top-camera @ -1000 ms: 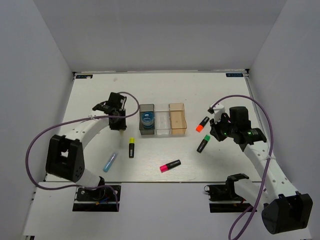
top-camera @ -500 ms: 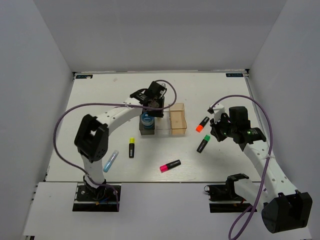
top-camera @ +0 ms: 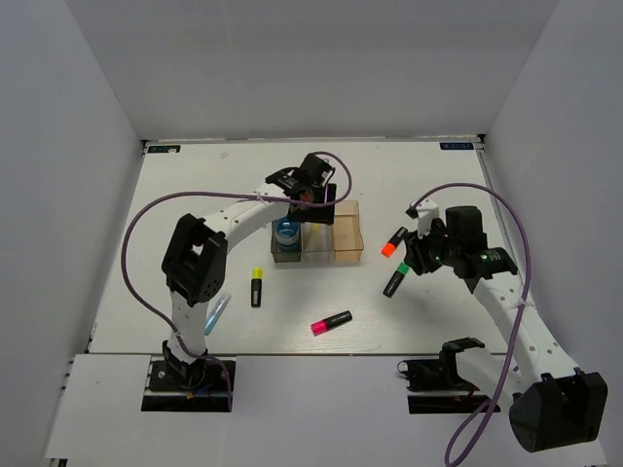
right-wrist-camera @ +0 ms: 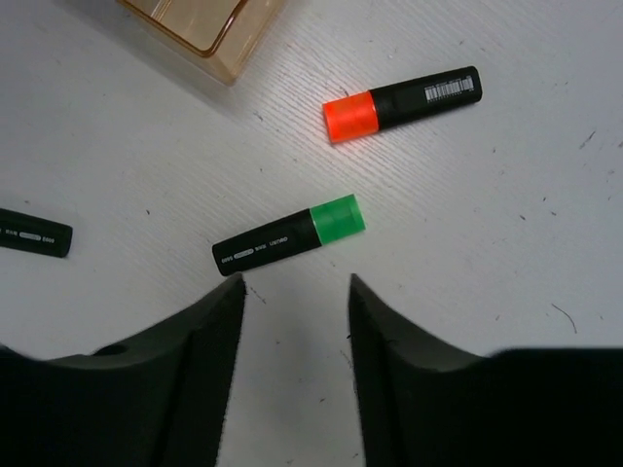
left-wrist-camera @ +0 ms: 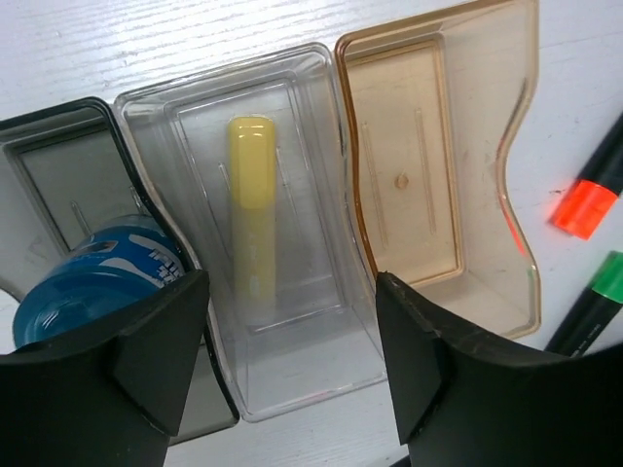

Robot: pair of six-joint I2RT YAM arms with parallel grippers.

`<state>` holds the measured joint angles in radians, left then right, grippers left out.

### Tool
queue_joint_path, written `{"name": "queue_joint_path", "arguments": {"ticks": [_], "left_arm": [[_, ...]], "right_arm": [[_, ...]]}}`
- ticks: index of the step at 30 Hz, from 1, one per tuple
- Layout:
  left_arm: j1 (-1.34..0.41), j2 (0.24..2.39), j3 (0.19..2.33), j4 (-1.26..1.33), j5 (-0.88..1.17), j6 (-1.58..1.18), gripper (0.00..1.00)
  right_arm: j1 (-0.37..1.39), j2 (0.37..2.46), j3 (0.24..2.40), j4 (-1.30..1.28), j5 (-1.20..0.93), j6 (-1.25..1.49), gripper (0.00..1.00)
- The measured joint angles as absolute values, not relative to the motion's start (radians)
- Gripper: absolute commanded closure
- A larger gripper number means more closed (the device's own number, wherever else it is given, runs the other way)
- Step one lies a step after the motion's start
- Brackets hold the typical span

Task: Sort the stationery into containers
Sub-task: Pick up the stationery from the corner of the board.

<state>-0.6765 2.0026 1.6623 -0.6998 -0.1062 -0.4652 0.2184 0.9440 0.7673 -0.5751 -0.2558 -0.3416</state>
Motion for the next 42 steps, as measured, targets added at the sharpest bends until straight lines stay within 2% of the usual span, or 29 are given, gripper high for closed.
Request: {"name": "queue_joint_path", "arguments": {"ticks": [1,3,5,6,7,8,9,11,12,13,14,15,17,18,22,27,29,35,40,42], "left_arm": [[-0.678,1.993,1.659,-0.701,-0.107,-0.461,0.22],[-0.682,1.945,1.634,-0.697,-0.117,-0.45,0.24],[-0.69,1.845,1.565,-0.703,-0.136,-0.43,0.33],[-0.694,1.779,1.522,-0.704,-0.152,-0.417,0.45],[-0.699,1.705,1.477,-0.704,-0.165,-0.409,0.52],[-0.702,1.626,1.421,-0.703,-0.182,-0.397,0.61],[-0.706,1.525,1.353,-0.708,-0.203,-0.377,0.76],[-0.704,1.364,1.23,-0.706,-0.233,-0.367,0.84],[-0.695,1.277,1.159,-0.716,-0.248,-0.36,0.82],[-0.68,1.208,1.094,-0.736,-0.261,-0.356,0.76],[-0.658,1.135,1.019,-0.743,-0.274,-0.35,0.65],[-0.636,1.083,0.955,-0.768,-0.282,-0.346,0.48],[-0.587,1.015,0.842,-0.813,-0.297,-0.339,0.34],[-0.566,1.003,0.793,-0.836,-0.296,-0.338,0.31],[-0.5,1.037,0.696,-0.888,-0.272,-0.327,0.29],[-0.43,1.142,0.687,-0.875,-0.244,-0.293,0.28],[-0.391,1.185,0.687,-0.858,-0.212,-0.278,0.31],[-0.26,1.278,0.687,-0.802,-0.077,-0.234,0.32],[-0.226,1.343,0.687,-0.777,-0.005,-0.202,0.32],[-0.225,1.367,0.687,-0.774,0.005,-0.191,0.4]], "right_arm": [[0.218,0.948,0.767,-0.568,-0.254,-0.319,0.65],[0.219,0.975,0.77,-0.55,-0.256,-0.242,0.7],[0.219,1.035,0.786,-0.549,-0.277,-0.177,0.78],[0.22,1.077,0.799,-0.548,-0.297,-0.146,0.86],[0.222,1.11,0.809,-0.55,-0.315,-0.13,1.0],[0.226,1.138,0.818,-0.553,-0.334,-0.118,1.0],[0.231,1.159,0.828,-0.557,-0.349,-0.109,1.0],[0.241,1.181,0.84,-0.57,-0.371,-0.105,1.0],[0.245,1.183,0.844,-0.576,-0.379,-0.107,1.0],[0.251,1.182,0.848,-0.579,-0.389,-0.109,1.0],[0.256,1.18,0.85,-0.579,-0.397,-0.111,1.0],[0.26,1.178,0.852,-0.58,-0.403,-0.112,1.0],[0.271,1.173,0.854,-0.58,-0.411,-0.112,1.0],[0.274,1.171,0.854,-0.58,-0.414,-0.112,1.0],[0.282,1.171,0.855,-0.582,-0.414,-0.112,1.0],[0.282,1.171,0.855,-0.586,-0.409,-0.114,1.0],[0.282,1.17,0.855,-0.587,-0.401,-0.115,1.0],[0.282,1.15,0.855,-0.59,-0.384,-0.116,1.0],[0.282,1.139,0.855,-0.59,-0.372,-0.116,1.0],[0.281,1.137,0.855,-0.59,-0.369,-0.116,1.0]]}}
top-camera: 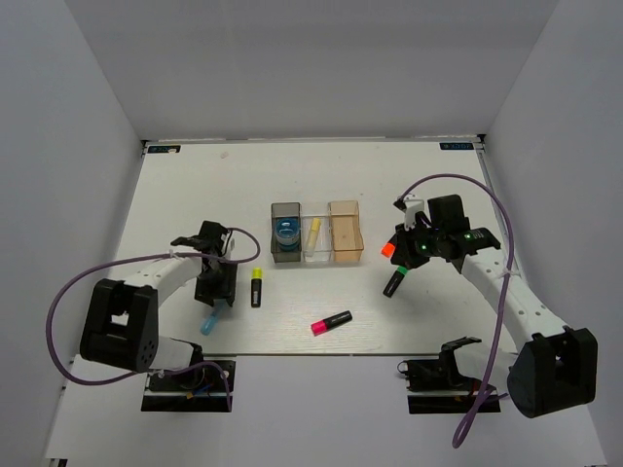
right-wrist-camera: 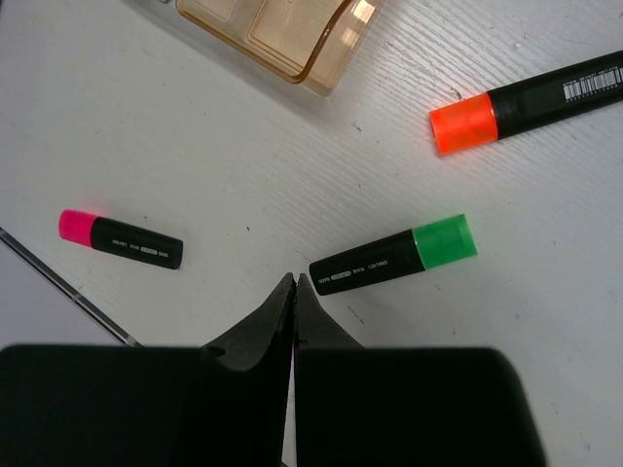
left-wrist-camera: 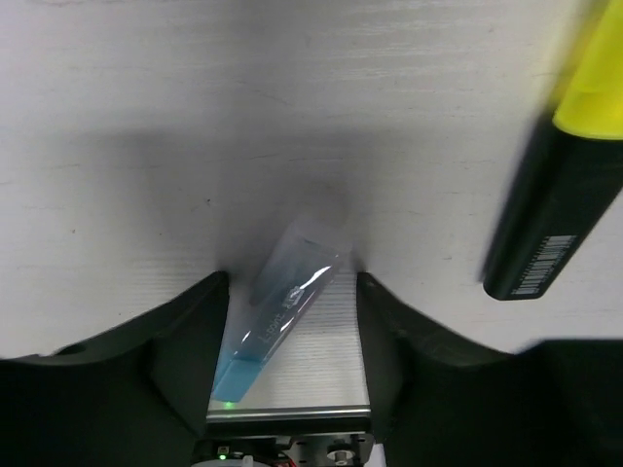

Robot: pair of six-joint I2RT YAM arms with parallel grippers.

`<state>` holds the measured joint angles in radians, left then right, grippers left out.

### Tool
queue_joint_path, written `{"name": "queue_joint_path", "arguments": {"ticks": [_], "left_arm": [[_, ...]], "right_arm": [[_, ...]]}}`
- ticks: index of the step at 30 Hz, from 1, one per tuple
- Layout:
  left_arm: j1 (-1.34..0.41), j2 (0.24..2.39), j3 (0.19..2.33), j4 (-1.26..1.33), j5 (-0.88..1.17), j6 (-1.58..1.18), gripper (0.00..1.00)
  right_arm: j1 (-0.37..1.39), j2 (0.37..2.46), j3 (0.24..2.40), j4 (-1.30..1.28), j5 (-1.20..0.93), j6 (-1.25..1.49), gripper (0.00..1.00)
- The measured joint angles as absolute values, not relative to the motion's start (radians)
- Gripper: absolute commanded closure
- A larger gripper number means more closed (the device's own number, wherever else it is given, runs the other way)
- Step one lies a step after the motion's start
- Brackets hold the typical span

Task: Sort the stationery into containers
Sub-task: Pick up the stationery from the corner of the board, then place the stationery in the storage box.

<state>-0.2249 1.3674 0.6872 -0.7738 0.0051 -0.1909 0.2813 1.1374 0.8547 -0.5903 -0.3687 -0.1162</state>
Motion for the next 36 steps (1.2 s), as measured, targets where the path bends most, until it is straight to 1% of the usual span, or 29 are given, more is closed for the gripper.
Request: {"name": "queue_joint_path", "arguments": {"ticks": [2,3,4,6,7,9,10,11,12,13,14,15,16,17,18,19,23,27,30,33,34,36], "left_arm": [[-0.224,1.386,0.692,-0.776,0.0,-0.179,0.48],[-0.224,1.389,0.694,-0.778,-0.002,-0.174,0.54],[-0.224,1.392,0.694,-0.778,-0.008,-0.17,0.68],[-0.224,1.398,0.697,-0.782,-0.019,-0.167,0.81],[-0.224,1.399,0.699,-0.784,-0.022,-0.164,0.92],[-0.225,1.402,0.702,-0.786,-0.03,-0.162,0.99],[-0.225,1.403,0.704,-0.788,-0.032,-0.164,1.0],[-0.225,1.404,0.704,-0.789,-0.033,-0.166,1.0],[-0.225,1.403,0.704,-0.789,-0.034,-0.167,1.0],[-0.225,1.4,0.706,-0.792,-0.035,-0.171,1.0],[-0.226,1.396,0.706,-0.793,-0.038,-0.177,1.0],[-0.228,1.389,0.712,-0.798,-0.039,-0.182,1.0],[-0.233,1.38,0.724,-0.809,-0.039,-0.189,1.0],[-0.241,1.366,0.743,-0.82,-0.041,-0.198,1.0],[-0.253,1.354,0.771,-0.836,-0.041,-0.208,1.0],[-0.278,1.337,0.817,-0.851,-0.041,-0.22,1.0],[-0.405,1.311,1.031,-0.851,-0.036,-0.274,1.0],[-0.541,1.377,1.238,-0.795,-0.034,-0.322,1.0],[-0.606,1.51,1.377,-0.75,-0.049,-0.342,1.0],[-0.645,1.699,1.522,-0.699,-0.083,-0.351,1.0],[-0.653,1.769,1.578,-0.697,-0.099,-0.352,1.0],[-0.662,1.883,1.66,-0.676,-0.121,-0.351,1.0]], "right_arm": [[0.281,1.137,0.855,-0.591,-0.368,-0.116,1.0],[0.281,1.135,0.855,-0.592,-0.366,-0.116,1.0],[0.281,1.132,0.855,-0.594,-0.365,-0.116,1.0],[0.281,1.124,0.855,-0.596,-0.365,-0.116,1.0],[0.281,1.12,0.855,-0.597,-0.365,-0.116,1.0],[0.281,1.112,0.855,-0.596,-0.364,-0.116,1.0],[0.281,1.11,0.855,-0.596,-0.364,-0.116,1.0],[0.281,1.107,0.855,-0.597,-0.364,-0.116,0.93],[0.281,1.106,0.855,-0.597,-0.364,-0.116,0.8],[0.281,1.104,0.855,-0.597,-0.364,-0.113,0.56],[0.281,1.103,0.855,-0.598,-0.363,-0.114,0.23],[0.281,1.102,0.855,-0.599,-0.362,-0.118,0.19],[0.281,1.101,0.855,-0.599,-0.361,-0.124,0.19],[0.281,1.101,0.855,-0.599,-0.361,-0.13,0.26],[0.281,1.1,0.855,-0.6,-0.362,-0.135,0.76],[0.281,1.1,0.855,-0.601,-0.362,-0.147,1.0],[0.281,1.1,0.855,-0.604,-0.365,-0.142,1.0],[0.281,1.1,0.855,-0.604,-0.356,-0.144,1.0],[0.281,1.1,0.855,-0.604,-0.346,-0.146,1.0],[0.281,1.097,0.855,-0.603,-0.339,-0.146,1.0],[0.281,1.095,0.855,-0.603,-0.338,-0.146,0.99],[0.281,1.09,0.855,-0.603,-0.335,-0.147,0.91]]}}
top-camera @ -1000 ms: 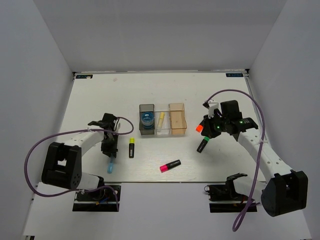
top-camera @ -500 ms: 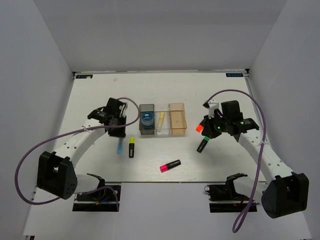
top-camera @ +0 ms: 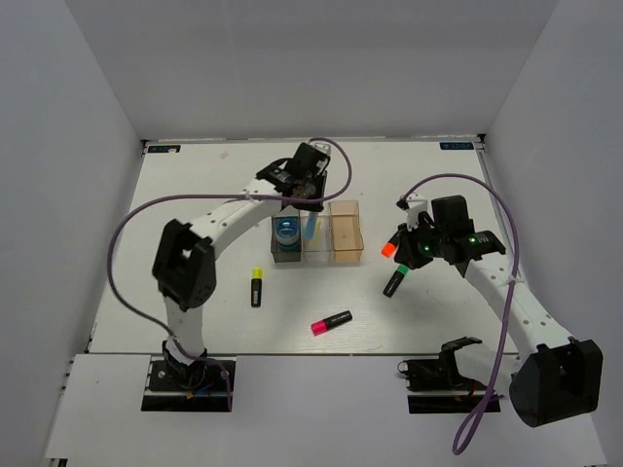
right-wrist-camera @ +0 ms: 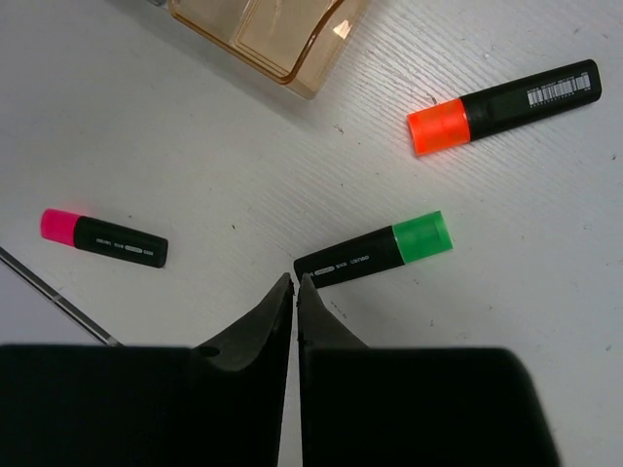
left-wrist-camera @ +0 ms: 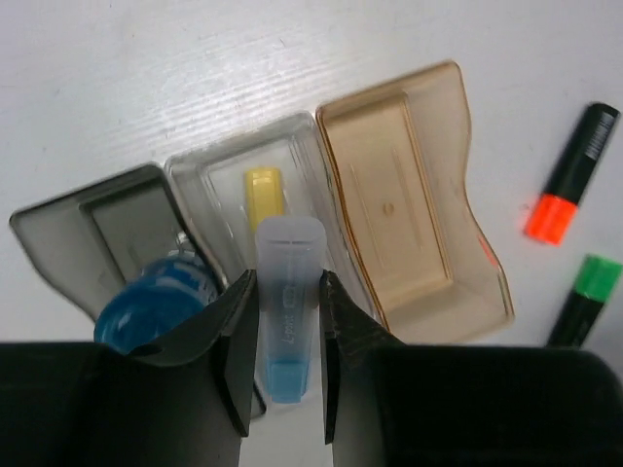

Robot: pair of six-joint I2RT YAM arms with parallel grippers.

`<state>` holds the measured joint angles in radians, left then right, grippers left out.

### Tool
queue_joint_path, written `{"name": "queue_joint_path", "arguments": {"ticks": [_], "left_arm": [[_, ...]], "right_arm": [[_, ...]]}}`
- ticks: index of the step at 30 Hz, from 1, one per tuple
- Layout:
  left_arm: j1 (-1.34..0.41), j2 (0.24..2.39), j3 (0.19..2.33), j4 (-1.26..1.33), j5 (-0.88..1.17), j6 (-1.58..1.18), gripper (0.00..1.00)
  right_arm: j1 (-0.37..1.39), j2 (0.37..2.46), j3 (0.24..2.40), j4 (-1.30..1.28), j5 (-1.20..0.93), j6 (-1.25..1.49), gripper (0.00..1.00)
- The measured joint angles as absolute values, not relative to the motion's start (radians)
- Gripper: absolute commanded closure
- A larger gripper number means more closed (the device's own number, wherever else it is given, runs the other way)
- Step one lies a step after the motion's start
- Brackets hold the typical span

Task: Sort the stationery into containers
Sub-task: Place the stationery in the storage box, then pick up the stationery from the center of the board.

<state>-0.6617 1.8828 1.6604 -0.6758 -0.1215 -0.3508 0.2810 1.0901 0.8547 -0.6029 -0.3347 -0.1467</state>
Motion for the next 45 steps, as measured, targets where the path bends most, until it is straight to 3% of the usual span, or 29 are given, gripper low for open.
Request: {"name": "queue_joint_path", "arguments": {"ticks": [3,5,6,7,10,11,17,19,21,23,25,26,27,30,31,34,37,43,45], "left_arm": [[-0.665,2.021,1.78,-0.683,-0.151,-0.345,0.97],[-0.665,2.096,1.86,-0.694,-0.169,-0.339,0.9],[-0.665,2.12,1.887,-0.696,-0.173,-0.337,0.83],[-0.665,2.139,1.903,-0.692,-0.178,-0.336,0.59],[-0.663,2.149,1.9,-0.701,-0.188,-0.327,0.32],[-0.662,2.147,1.893,-0.696,-0.191,-0.324,0.28],[-0.657,2.138,1.878,-0.696,-0.187,-0.322,0.22],[-0.658,2.122,1.878,-0.698,-0.175,-0.323,0.29],[-0.661,2.077,1.85,-0.691,-0.174,-0.329,0.59],[-0.672,1.979,1.776,-0.685,-0.181,-0.331,0.81],[-0.689,1.815,1.646,-0.694,-0.202,-0.335,0.8],[-0.696,1.725,1.583,-0.697,-0.219,-0.339,0.73],[-0.706,1.636,1.52,-0.69,-0.232,-0.34,0.43],[-0.712,1.338,1.271,-0.694,-0.287,-0.348,0.12],[-0.706,1.25,1.188,-0.699,-0.308,-0.352,0.07],[-0.684,1.088,0.986,-0.718,-0.353,-0.368,0.03],[-0.671,1.058,0.843,-0.739,-0.36,-0.383,0.01],[-0.672,1.059,0.716,-0.706,-0.357,-0.419,0.01],[-0.672,1.058,0.686,-0.679,-0.358,-0.429,0.01]], "right_arm": [[0.281,1.087,0.855,-0.603,-0.328,-0.149,0.68],[0.281,1.087,0.854,-0.603,-0.322,-0.153,0.45],[0.281,1.087,0.854,-0.603,-0.319,-0.156,0.38],[0.281,1.087,0.854,-0.603,-0.316,-0.156,0.29],[0.281,1.088,0.854,-0.601,-0.295,-0.159,0.27],[0.281,1.09,0.854,-0.599,-0.283,-0.157,0.31],[0.281,1.205,0.865,-0.596,-0.177,-0.085,0.44],[0.281,1.277,0.896,-0.598,-0.15,-0.052,0.49],[0.281,1.361,0.953,-0.603,-0.118,-0.012,0.49],[0.281,1.47,1.044,-0.613,-0.081,0.036,0.47],[0.281,1.585,1.155,-0.642,-0.045,0.09,0.4],[0.281,1.638,1.203,-0.641,-0.027,0.117,0.38],[0.281,1.677,1.237,-0.642,-0.012,0.137,0.37],[0.281,1.765,1.314,-0.667,0.032,0.203,0.37],[0.281,1.787,1.334,-0.68,0.045,0.223,0.37],[0.281,1.839,1.361,-0.688,0.075,0.27,0.35],[0.281,1.893,1.389,-0.715,0.117,0.307,0.34],[0.279,2.019,1.452,-0.743,0.178,0.353,0.34],[0.277,2.029,1.467,-0.756,0.18,0.365,0.39]]}}
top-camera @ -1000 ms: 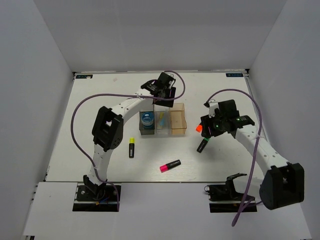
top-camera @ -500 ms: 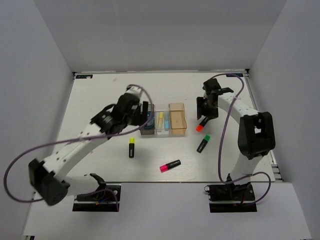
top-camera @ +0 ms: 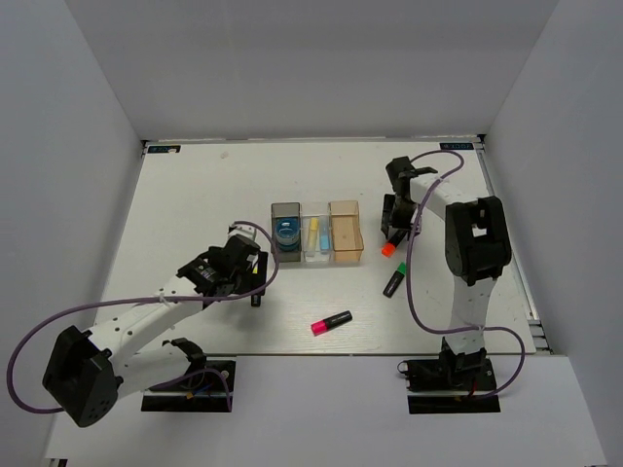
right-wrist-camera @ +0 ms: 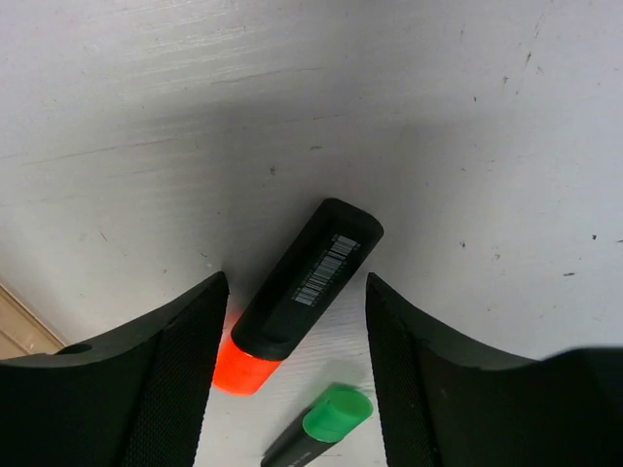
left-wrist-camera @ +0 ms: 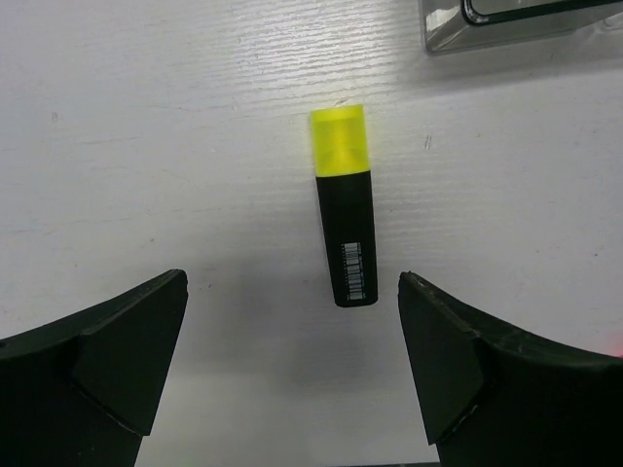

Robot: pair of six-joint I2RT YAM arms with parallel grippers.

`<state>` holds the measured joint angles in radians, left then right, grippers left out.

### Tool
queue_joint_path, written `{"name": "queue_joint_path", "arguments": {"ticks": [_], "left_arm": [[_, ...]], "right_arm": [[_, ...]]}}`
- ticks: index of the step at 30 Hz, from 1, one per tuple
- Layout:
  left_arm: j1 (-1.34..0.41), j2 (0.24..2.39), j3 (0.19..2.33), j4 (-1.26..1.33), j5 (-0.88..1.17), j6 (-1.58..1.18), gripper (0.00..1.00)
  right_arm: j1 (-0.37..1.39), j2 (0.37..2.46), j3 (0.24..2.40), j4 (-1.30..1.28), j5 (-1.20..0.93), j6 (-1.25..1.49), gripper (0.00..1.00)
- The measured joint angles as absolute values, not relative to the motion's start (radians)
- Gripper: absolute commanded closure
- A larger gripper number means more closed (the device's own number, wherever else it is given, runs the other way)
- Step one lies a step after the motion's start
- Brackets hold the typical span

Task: Sort the stationery into containers
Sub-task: Pick up the stationery from the center of the board.

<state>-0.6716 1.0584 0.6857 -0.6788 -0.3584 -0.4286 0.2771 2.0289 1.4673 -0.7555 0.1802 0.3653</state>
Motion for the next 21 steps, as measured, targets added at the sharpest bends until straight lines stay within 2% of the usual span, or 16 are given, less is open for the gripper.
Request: {"name": "queue_joint_path", "arguments": {"ticks": [4,5,7,8,14,21], "left_arm": [[-0.672,1.08,0.635,-0.613,-0.359,-0.436,0.01],[-0.671,1.092,0.624,-0.592,-0.36,-0.436,0.01],[-0.671,1.119,0.607,-0.559,-0.359,-0.435,0.01],[-0.671,1.133,0.598,-0.538,-0.359,-0.435,0.01],[-0.663,1.188,0.579,-0.445,-0.354,-0.423,0.01],[-0.649,1.28,0.58,-0.354,-0.339,-0.379,0.02]], "right_arm": [[0.274,2.046,1.485,-0.76,0.168,0.39,0.56],[0.273,2.05,1.488,-0.759,0.158,0.396,0.67],[0.267,2.051,1.489,-0.759,0.139,0.41,0.78],[0.262,2.051,1.489,-0.76,0.133,0.413,0.87],[0.209,2.044,1.472,-0.747,0.037,0.433,1.0],[0.163,2.01,1.42,-0.722,-0.104,0.367,1.0]]}}
